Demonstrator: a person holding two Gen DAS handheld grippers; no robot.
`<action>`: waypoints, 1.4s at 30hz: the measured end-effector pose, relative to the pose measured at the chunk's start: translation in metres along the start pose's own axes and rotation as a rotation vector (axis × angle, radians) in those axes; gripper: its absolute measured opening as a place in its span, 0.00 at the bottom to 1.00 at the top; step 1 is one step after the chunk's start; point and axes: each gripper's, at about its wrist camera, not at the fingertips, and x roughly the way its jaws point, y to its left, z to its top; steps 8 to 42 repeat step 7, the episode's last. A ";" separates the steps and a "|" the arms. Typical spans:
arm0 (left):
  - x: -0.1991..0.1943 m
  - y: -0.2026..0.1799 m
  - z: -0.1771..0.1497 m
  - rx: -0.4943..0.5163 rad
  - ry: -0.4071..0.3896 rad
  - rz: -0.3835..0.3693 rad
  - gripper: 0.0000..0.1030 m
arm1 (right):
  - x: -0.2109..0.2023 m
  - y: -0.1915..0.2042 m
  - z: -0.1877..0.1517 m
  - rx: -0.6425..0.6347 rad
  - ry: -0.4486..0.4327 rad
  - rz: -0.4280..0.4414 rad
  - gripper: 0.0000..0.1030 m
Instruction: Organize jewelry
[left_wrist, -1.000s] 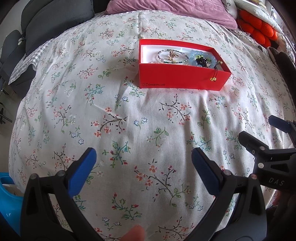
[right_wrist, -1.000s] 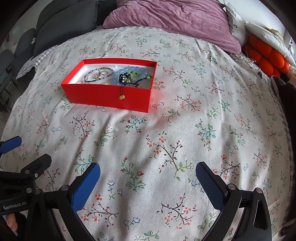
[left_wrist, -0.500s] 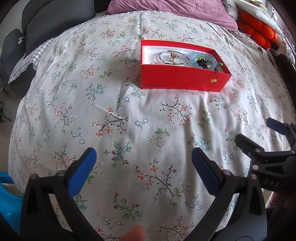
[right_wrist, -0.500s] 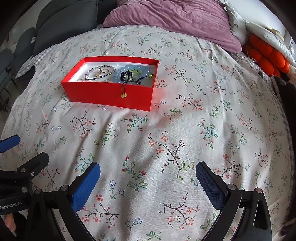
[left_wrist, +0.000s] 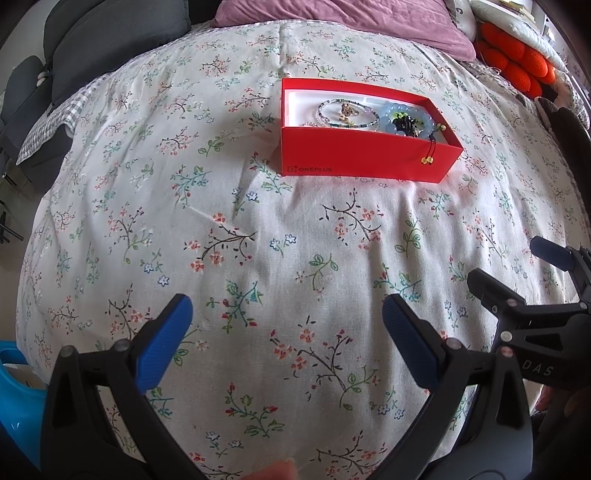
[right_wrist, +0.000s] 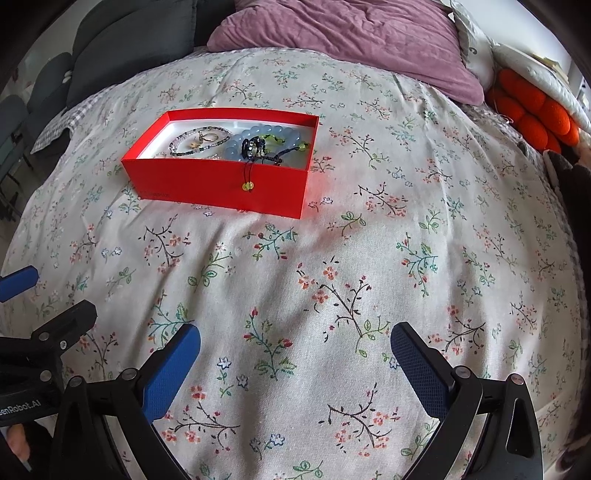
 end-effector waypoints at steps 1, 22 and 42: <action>0.000 0.000 0.000 0.001 -0.001 0.000 0.99 | 0.000 0.000 0.000 0.000 0.000 0.000 1.00; 0.003 0.001 -0.002 0.000 0.001 -0.002 0.99 | 0.001 -0.001 0.000 0.005 -0.001 -0.006 1.00; 0.003 0.001 -0.002 0.000 0.001 -0.002 0.99 | 0.001 -0.001 0.000 0.005 -0.001 -0.006 1.00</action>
